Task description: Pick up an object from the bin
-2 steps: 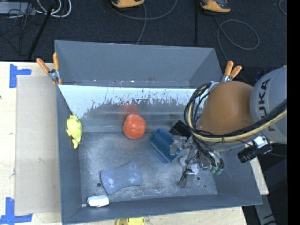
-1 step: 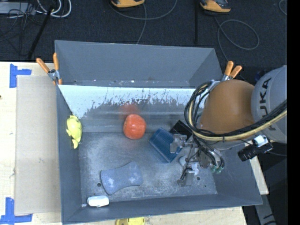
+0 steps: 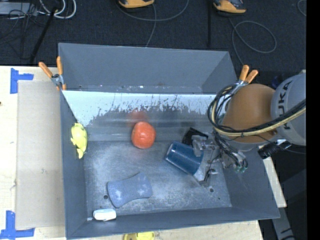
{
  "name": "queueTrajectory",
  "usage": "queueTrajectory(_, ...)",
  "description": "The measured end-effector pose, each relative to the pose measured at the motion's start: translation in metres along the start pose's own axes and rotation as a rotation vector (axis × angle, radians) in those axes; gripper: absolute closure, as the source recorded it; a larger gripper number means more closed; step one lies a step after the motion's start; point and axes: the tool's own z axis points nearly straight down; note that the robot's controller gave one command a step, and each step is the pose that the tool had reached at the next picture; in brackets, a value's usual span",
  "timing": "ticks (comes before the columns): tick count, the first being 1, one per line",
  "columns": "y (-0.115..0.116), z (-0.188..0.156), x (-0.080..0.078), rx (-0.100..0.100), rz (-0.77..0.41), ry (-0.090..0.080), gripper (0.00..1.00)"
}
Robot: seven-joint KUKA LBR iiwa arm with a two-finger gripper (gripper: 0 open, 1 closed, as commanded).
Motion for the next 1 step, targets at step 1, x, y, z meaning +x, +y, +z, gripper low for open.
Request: queueTrajectory(1, -0.0165, 0.0198, 0.0025, 0.004, 0.239, -0.024, 0.00)
